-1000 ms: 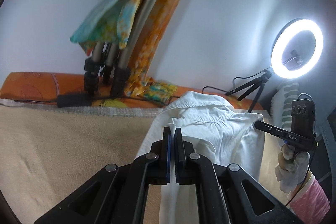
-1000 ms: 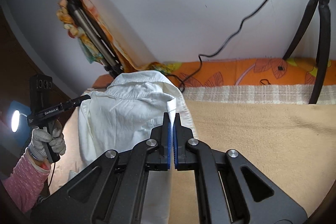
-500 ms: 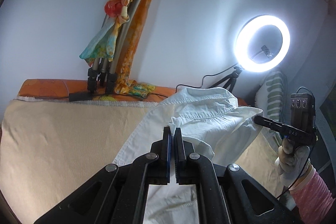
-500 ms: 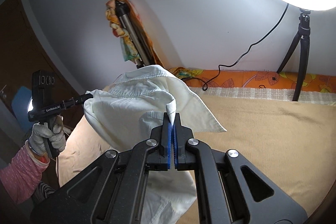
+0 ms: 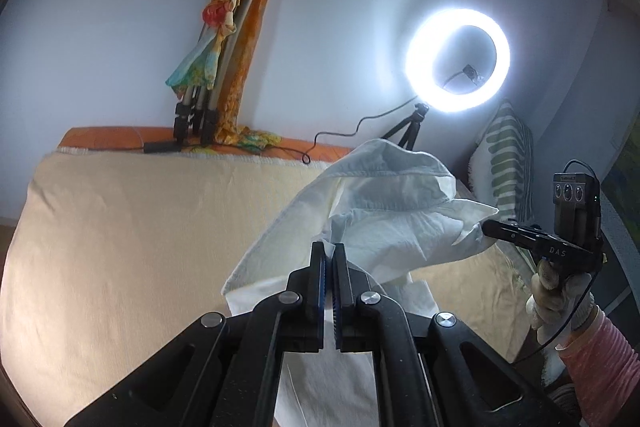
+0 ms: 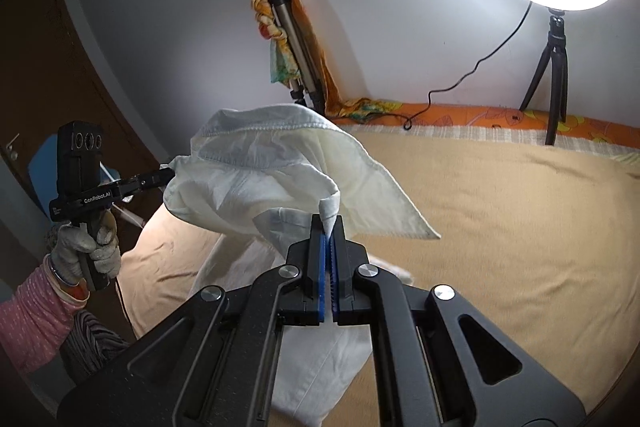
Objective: Fold small clothes
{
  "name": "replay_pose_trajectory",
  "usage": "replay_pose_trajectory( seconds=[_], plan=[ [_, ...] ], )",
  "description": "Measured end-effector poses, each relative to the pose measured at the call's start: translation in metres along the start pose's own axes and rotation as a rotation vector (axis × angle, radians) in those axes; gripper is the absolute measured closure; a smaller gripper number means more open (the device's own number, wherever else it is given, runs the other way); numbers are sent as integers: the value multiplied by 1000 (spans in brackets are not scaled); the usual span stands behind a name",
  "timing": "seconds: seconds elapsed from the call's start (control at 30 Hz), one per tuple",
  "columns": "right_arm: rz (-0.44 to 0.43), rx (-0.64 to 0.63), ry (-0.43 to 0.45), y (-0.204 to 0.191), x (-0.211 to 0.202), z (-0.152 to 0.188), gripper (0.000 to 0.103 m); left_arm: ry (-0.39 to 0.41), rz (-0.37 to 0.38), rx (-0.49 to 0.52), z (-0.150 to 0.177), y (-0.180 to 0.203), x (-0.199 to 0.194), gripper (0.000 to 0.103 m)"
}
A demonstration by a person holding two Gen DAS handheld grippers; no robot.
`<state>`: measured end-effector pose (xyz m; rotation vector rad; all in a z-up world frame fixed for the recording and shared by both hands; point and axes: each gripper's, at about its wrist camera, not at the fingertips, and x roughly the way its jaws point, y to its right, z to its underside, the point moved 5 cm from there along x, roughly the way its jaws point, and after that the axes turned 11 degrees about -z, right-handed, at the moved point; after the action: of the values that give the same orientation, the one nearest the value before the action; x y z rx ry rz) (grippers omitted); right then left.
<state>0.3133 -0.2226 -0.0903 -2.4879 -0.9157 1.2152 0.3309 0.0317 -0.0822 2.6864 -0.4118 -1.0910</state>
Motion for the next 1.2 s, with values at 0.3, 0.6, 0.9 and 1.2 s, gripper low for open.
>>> replay_pose_trajectory(
  seconds=[0.3,0.6,0.9,1.2],
  plan=[
    [77,-91,-53,-36,-6,75,100,-69,-13,6,78,-2,-18,103],
    [206,-252,-119,-63,-9,133,100,-124,-41,75,137,-1,-31,103],
    [212,-180,-146,-61,-48,168,97,-110,-6,-8,149,-19,-62,86],
    [-36,344,-19,-10,-33,160,66,-221,114,-348,152,-46,-15,64]
  ],
)
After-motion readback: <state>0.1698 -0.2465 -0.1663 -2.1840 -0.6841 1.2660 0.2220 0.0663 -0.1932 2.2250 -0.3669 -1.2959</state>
